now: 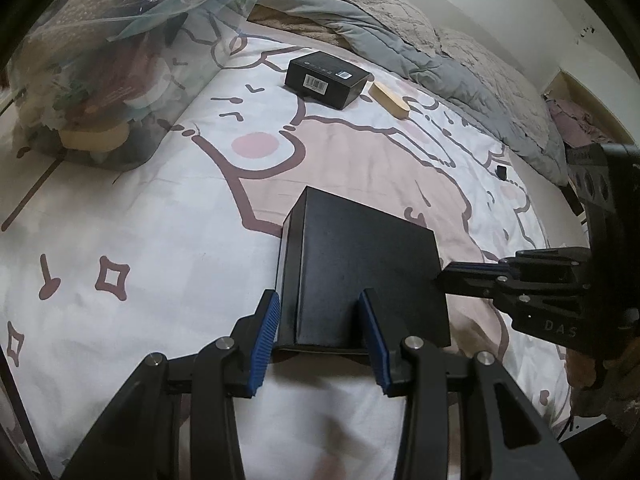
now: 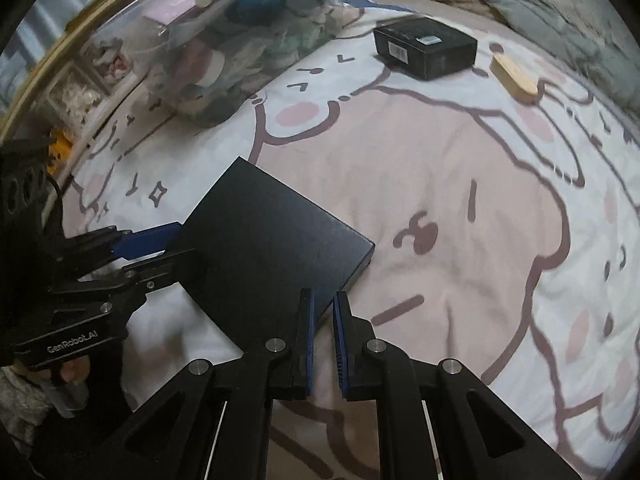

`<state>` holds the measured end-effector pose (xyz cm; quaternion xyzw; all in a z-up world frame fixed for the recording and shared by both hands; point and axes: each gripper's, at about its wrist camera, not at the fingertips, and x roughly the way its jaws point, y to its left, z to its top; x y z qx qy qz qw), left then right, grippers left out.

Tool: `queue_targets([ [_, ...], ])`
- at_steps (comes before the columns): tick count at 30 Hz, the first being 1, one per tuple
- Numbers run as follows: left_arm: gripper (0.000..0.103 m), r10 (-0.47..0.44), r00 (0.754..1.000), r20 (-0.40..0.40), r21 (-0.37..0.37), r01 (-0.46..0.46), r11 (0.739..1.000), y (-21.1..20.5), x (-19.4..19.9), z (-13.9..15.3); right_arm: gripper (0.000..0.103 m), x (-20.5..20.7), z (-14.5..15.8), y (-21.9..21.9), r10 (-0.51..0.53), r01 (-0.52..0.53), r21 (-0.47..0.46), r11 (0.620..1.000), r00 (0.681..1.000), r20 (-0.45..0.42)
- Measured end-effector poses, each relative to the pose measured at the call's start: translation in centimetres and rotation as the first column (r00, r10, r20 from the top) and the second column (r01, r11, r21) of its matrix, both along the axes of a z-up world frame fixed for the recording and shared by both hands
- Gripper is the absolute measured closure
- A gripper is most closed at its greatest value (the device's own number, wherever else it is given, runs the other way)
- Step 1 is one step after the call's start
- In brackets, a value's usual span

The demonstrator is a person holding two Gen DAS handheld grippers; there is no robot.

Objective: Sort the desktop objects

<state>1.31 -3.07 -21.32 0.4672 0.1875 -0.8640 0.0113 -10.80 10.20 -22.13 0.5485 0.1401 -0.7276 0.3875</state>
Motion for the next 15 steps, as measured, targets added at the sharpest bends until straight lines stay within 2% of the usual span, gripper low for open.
queue_targets([
  [15, 0.062, 0.046, 0.998, -0.039, 0.066, -0.043, 0.997, -1.4, 0.8, 1.0, 0.092, 0.1, -0.8, 0.5, 0.014, -0.012, 0.054, 0.998, 1.000, -0.024],
])
